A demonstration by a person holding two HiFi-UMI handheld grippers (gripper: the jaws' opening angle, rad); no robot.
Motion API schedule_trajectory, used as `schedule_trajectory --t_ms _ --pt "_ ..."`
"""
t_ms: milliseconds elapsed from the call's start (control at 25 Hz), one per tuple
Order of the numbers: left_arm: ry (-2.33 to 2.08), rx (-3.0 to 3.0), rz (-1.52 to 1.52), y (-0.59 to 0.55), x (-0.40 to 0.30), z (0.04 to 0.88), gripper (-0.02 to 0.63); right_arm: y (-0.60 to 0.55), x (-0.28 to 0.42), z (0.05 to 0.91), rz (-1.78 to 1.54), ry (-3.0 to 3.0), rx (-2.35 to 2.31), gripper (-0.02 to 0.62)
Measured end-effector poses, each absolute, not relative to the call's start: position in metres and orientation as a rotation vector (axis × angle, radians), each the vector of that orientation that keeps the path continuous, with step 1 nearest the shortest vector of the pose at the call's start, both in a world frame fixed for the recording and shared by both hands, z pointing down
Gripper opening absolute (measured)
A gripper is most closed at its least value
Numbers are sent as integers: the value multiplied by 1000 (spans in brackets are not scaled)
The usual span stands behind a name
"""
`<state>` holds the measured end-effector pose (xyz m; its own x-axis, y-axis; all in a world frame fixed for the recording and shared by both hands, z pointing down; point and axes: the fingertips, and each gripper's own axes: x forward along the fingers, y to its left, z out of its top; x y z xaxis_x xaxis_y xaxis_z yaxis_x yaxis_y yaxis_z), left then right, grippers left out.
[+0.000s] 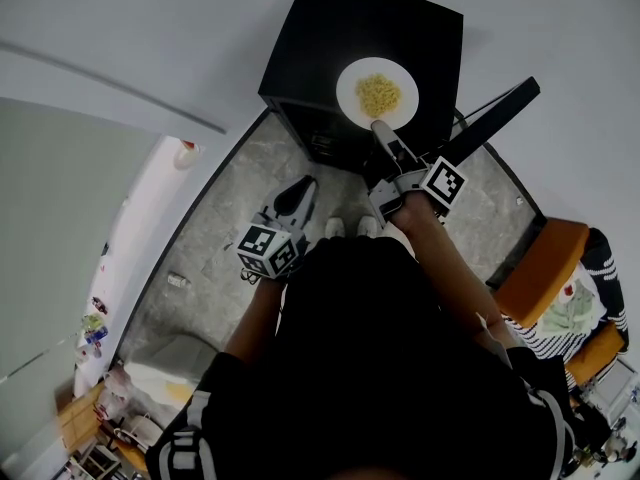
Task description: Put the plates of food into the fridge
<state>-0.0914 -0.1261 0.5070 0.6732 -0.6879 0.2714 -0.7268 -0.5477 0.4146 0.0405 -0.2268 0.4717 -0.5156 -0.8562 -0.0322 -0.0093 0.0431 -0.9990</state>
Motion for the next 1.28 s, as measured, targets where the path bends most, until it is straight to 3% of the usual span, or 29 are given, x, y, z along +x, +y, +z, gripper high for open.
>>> schedule_trajectory --t_ms 1280 --pt "-1069 2384 101 -107 -87 510 37 -136 17 463 -1654 1846 -669 47"
